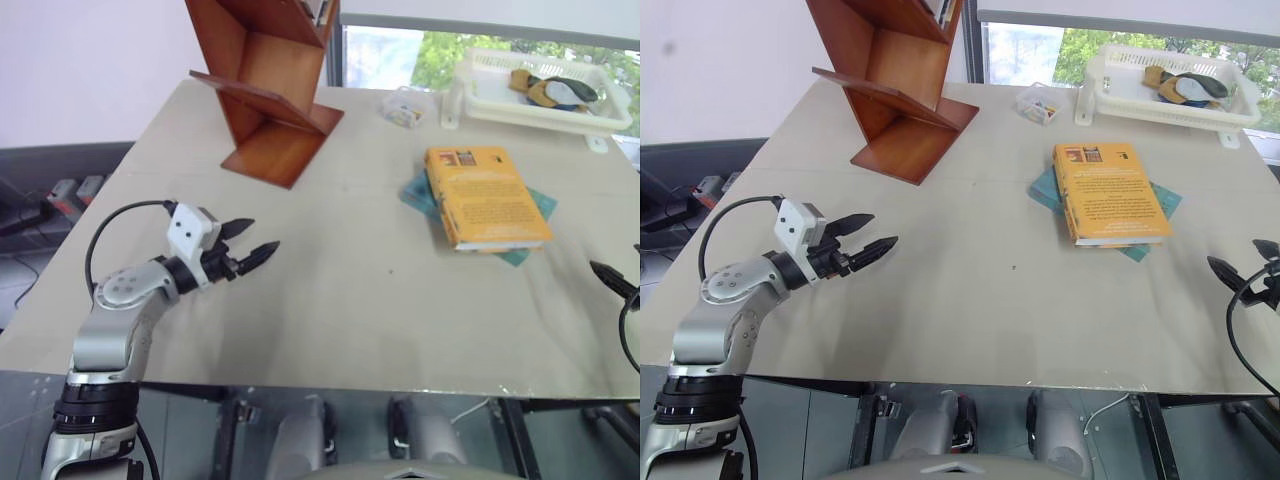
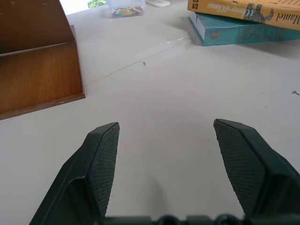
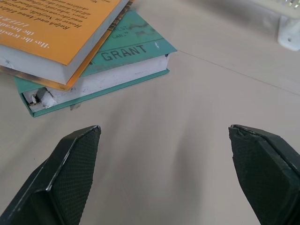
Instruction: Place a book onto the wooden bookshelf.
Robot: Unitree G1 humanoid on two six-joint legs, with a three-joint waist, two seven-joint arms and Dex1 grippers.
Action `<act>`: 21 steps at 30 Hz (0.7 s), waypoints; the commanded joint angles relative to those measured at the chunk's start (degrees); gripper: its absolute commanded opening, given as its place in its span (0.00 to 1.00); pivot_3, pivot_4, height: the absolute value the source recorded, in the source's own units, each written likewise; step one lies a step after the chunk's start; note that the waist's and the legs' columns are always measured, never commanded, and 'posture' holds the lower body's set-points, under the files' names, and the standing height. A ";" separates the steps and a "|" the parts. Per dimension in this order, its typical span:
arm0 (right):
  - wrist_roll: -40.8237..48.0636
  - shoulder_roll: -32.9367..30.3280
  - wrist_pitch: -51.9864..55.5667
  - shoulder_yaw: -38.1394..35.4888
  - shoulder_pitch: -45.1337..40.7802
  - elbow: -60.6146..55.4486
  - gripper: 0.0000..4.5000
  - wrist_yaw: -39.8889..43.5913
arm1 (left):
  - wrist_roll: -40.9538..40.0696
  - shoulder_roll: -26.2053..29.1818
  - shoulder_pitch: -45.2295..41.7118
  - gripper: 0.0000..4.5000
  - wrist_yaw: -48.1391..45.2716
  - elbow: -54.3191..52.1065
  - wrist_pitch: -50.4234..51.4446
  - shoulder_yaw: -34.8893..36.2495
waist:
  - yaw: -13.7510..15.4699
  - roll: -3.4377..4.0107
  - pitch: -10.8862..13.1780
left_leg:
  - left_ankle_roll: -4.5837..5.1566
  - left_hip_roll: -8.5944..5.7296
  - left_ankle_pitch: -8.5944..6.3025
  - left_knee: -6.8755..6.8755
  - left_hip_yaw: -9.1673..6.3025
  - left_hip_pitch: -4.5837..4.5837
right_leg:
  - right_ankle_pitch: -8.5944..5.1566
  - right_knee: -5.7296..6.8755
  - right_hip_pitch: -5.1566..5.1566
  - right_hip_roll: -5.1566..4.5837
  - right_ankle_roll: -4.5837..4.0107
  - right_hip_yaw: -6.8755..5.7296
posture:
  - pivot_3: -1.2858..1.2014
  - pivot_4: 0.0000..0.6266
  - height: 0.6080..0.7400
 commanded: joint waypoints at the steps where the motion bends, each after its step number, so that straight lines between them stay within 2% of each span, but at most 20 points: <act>1: 0.11 -1.01 -0.66 -1.01 -0.49 -0.92 1.00 -1.08 | -1.10 0.63 -1.39 0.79 -0.37 -2.05 -0.47 0.91 | 0.00 0.00 0.00 | 0.00 0.00 0.00 0.00 0.00 0.00 | 0.00 0.00 0.00 0.00 0.00 0.00 | 0.52 0.24 0.79; 8: -3.60 -0.90 -1.23 0.23 -1.61 -2.06 1.00 -7.17 | -1.23 0.82 -2.45 0.79 -1.23 -1.48 -0.74 0.94 | -0.01 0.00 0.00 | -0.01 0.00 0.00 0.00 0.00 0.00 | 0.00 0.00 0.00 0.00 0.00 0.00 | 0.52 0.24 0.79; 15: -6.07 2.04 4.19 3.73 -4.49 -9.59 1.00 -16.07 | -5.23 1.87 -3.44 0.79 -6.29 -2.01 -0.79 2.11 | -0.12 0.02 0.01 | -0.17 0.02 0.09 0.00 0.01 0.00 | -0.01 0.00 -0.01 0.01 0.01 0.01 | 0.52 0.24 0.79; 18: -5.62 4.63 10.31 5.41 -8.22 -14.46 1.00 -20.93 | -6.66 3.15 -3.84 0.79 -8.97 -1.62 -1.50 2.80 | -0.16 0.03 0.02 | -0.25 0.02 0.14 -0.01 0.01 -0.02 | 0.00 0.00 -0.02 0.01 0.00 0.01 | 0.52 0.24 0.79; 21: -8.90 6.24 14.24 8.96 -14.43 -14.95 1.00 -26.39 | -6.69 4.32 -4.77 0.79 -11.04 -0.70 -3.58 3.10 | -0.22 0.07 0.04 | -0.27 0.01 0.14 -0.01 0.03 -0.03 | 0.00 0.01 -0.05 0.00 0.00 0.02 | 0.52 0.24 0.79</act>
